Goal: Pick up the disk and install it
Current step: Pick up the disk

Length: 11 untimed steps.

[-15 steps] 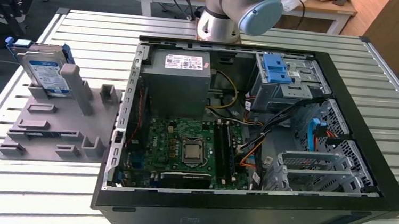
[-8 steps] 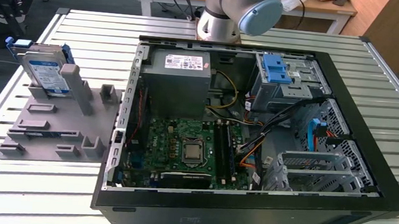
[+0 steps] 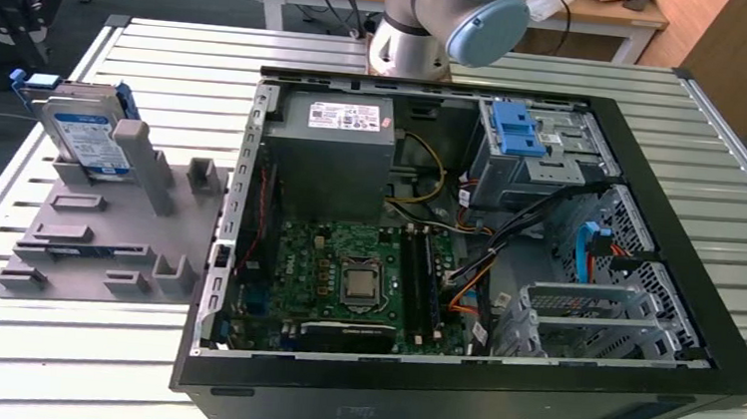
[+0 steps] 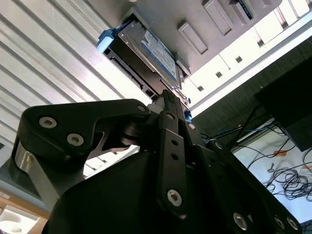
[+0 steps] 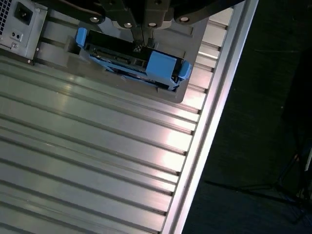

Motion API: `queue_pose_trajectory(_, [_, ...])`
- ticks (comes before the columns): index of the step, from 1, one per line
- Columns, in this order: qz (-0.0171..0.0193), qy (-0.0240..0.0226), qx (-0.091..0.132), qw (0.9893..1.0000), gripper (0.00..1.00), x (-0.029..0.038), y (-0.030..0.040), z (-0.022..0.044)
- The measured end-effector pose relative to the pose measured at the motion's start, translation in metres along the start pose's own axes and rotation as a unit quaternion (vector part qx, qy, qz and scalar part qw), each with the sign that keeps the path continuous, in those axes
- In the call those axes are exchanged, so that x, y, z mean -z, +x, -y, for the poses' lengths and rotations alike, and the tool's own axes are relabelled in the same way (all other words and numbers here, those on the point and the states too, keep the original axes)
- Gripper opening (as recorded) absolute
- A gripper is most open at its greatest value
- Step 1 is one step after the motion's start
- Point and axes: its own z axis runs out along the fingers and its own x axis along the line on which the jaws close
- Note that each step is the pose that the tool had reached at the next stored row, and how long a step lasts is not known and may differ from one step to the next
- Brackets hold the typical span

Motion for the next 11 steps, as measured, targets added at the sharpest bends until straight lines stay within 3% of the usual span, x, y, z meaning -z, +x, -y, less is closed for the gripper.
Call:
queue_pose_trajectory(5, [-0.0019, -0.0008, 0.042, 0.9991, 0.11, -0.0001, 0.0000, 0.0000])
queue_pose_trajectory(11, [-0.0020, -0.0009, 0.045, 0.9990, 0.11, -0.0001, 0.0000, 0.0000])
